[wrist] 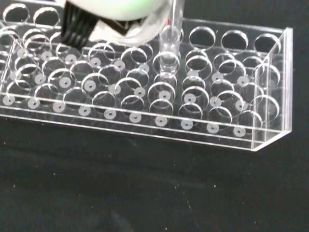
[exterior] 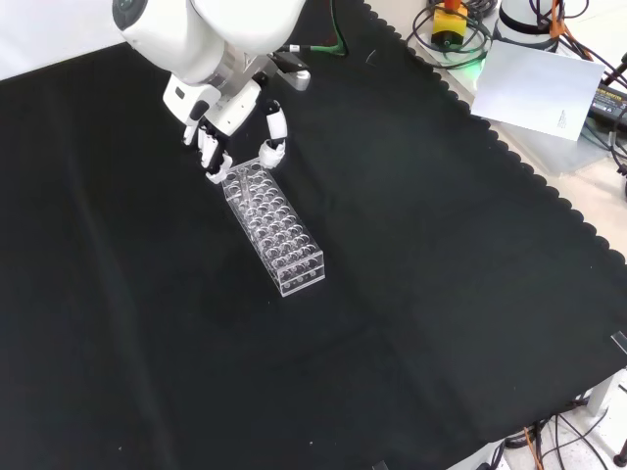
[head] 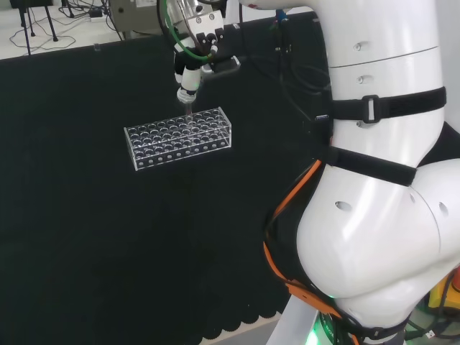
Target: Pick up the test tube.
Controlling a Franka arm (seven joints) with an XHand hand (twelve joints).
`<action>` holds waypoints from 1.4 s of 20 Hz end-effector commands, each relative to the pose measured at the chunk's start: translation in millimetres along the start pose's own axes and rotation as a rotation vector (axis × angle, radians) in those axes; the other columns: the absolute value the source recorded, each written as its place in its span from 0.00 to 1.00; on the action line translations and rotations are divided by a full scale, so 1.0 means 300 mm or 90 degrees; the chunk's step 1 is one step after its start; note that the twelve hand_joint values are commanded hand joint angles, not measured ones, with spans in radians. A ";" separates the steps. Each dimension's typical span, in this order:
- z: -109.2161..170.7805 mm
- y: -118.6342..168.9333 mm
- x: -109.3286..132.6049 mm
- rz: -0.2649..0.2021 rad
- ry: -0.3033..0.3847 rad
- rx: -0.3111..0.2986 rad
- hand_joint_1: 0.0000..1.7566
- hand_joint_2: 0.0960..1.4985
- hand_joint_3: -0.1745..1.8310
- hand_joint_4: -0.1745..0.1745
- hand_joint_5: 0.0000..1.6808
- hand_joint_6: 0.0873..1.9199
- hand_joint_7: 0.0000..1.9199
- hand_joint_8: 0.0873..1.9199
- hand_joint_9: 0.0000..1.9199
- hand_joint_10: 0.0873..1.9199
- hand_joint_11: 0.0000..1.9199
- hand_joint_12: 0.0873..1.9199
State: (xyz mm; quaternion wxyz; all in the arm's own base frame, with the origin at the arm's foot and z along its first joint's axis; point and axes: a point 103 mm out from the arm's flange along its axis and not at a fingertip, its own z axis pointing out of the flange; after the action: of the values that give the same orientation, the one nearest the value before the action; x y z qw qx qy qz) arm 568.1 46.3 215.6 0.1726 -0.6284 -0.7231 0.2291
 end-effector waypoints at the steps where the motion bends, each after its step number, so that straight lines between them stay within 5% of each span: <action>1: 0.027 0.009 0.007 0.001 0.001 0.012 0.57 0.37 0.43 0.00 0.26 0.40 0.40 0.45 0.36 0.43 0.18 0.75; 28: 0.060 0.109 0.039 0.025 0.027 0.007 0.63 0.34 0.45 0.00 0.39 0.45 0.55 0.42 0.47 0.37 0.25 0.72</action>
State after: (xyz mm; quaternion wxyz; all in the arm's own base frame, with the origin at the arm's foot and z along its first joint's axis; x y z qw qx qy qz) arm 573.1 53.6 184.6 0.1864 -0.6387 -0.7095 0.2320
